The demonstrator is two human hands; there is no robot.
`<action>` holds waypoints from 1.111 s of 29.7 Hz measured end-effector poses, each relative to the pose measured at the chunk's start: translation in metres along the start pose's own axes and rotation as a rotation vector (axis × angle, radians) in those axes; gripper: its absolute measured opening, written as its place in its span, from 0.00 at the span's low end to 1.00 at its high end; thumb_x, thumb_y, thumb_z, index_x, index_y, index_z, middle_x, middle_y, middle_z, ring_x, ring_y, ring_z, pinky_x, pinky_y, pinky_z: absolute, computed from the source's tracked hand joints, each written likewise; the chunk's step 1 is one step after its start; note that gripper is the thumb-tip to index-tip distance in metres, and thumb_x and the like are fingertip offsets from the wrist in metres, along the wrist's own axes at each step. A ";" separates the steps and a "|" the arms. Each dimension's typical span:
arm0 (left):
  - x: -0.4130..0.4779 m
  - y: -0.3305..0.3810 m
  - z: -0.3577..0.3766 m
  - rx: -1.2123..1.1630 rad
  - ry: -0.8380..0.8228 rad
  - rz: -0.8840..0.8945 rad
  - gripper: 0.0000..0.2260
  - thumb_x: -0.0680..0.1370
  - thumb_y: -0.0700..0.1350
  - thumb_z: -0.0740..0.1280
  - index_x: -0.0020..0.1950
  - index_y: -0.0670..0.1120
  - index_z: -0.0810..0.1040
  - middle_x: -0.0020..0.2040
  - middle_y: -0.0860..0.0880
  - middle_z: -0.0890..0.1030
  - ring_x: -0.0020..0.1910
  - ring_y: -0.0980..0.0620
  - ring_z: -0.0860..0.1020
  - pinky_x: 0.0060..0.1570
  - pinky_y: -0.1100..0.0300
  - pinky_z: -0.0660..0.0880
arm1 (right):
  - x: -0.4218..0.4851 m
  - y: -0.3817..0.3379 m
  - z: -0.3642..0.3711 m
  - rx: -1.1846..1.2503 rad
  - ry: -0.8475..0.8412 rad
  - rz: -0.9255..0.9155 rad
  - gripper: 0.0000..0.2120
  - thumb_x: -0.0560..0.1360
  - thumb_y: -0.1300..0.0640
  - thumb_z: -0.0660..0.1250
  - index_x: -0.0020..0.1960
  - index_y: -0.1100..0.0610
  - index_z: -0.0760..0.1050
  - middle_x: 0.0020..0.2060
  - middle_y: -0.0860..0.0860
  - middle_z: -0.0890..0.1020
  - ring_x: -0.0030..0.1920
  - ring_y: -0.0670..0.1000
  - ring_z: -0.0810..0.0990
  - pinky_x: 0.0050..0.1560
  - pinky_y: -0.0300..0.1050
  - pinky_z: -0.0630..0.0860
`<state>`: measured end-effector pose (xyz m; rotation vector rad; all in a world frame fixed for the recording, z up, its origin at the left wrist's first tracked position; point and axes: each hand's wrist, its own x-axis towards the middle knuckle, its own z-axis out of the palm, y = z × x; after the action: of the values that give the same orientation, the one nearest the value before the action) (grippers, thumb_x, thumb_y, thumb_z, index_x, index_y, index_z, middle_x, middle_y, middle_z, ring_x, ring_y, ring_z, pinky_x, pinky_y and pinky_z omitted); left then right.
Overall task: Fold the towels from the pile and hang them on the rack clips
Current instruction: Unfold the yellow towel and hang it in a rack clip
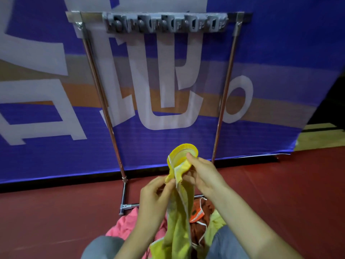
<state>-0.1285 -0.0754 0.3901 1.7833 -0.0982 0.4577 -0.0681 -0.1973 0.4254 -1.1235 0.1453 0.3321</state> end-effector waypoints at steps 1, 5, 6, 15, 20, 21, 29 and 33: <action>-0.001 0.003 -0.001 -0.008 0.008 -0.001 0.11 0.67 0.57 0.62 0.32 0.52 0.78 0.29 0.57 0.78 0.29 0.64 0.70 0.32 0.66 0.67 | -0.003 -0.002 0.000 0.006 0.001 -0.003 0.09 0.78 0.59 0.58 0.41 0.60 0.73 0.23 0.49 0.82 0.26 0.45 0.81 0.25 0.38 0.77; -0.003 0.013 -0.005 -0.020 0.032 -0.002 0.10 0.70 0.47 0.63 0.28 0.53 0.74 0.25 0.60 0.76 0.26 0.66 0.69 0.29 0.73 0.63 | -0.012 -0.004 0.002 0.034 0.023 0.008 0.08 0.78 0.59 0.58 0.42 0.60 0.73 0.24 0.49 0.82 0.26 0.45 0.81 0.24 0.39 0.77; -0.003 0.014 -0.005 -0.031 0.028 -0.001 0.10 0.70 0.47 0.62 0.28 0.54 0.74 0.25 0.60 0.76 0.26 0.66 0.69 0.29 0.73 0.63 | -0.013 -0.003 0.003 0.049 0.030 0.016 0.08 0.78 0.59 0.59 0.42 0.60 0.73 0.24 0.50 0.82 0.26 0.45 0.81 0.24 0.39 0.77; -0.016 0.013 -0.009 0.003 0.061 0.031 0.09 0.63 0.59 0.65 0.39 0.59 0.78 0.42 0.55 0.81 0.36 0.61 0.77 0.38 0.68 0.72 | -0.027 0.007 0.023 0.196 0.046 0.043 0.07 0.78 0.61 0.58 0.51 0.63 0.72 0.30 0.54 0.82 0.26 0.46 0.81 0.24 0.40 0.78; -0.014 0.014 -0.016 0.090 0.100 0.080 0.10 0.66 0.59 0.62 0.34 0.55 0.75 0.38 0.55 0.79 0.32 0.62 0.74 0.34 0.67 0.69 | -0.035 0.010 0.029 0.176 0.013 0.033 0.09 0.78 0.60 0.58 0.54 0.64 0.71 0.36 0.57 0.77 0.30 0.49 0.81 0.27 0.40 0.79; -0.013 0.014 -0.018 0.070 0.088 0.076 0.12 0.67 0.59 0.61 0.34 0.52 0.76 0.37 0.54 0.79 0.31 0.61 0.73 0.34 0.64 0.69 | -0.037 0.010 0.028 0.153 0.007 0.024 0.08 0.78 0.59 0.58 0.51 0.64 0.71 0.33 0.57 0.75 0.31 0.51 0.79 0.28 0.40 0.79; 0.012 0.028 -0.045 0.024 -0.199 0.120 0.13 0.70 0.58 0.59 0.34 0.49 0.72 0.31 0.55 0.72 0.31 0.61 0.68 0.33 0.67 0.66 | -0.045 -0.006 0.014 -0.395 -0.216 -0.337 0.05 0.77 0.60 0.57 0.50 0.52 0.69 0.27 0.51 0.67 0.20 0.44 0.69 0.23 0.39 0.75; 0.018 0.032 -0.055 0.018 -0.259 0.137 0.18 0.70 0.57 0.60 0.35 0.42 0.73 0.30 0.54 0.71 0.31 0.61 0.68 0.33 0.68 0.66 | -0.042 -0.021 0.006 -0.667 -0.410 -0.355 0.05 0.76 0.60 0.60 0.48 0.52 0.73 0.19 0.45 0.68 0.19 0.43 0.68 0.24 0.38 0.74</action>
<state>-0.1359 -0.0283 0.4358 1.8535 -0.4001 0.3234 -0.1009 -0.2078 0.4583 -1.6771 -0.5616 0.2910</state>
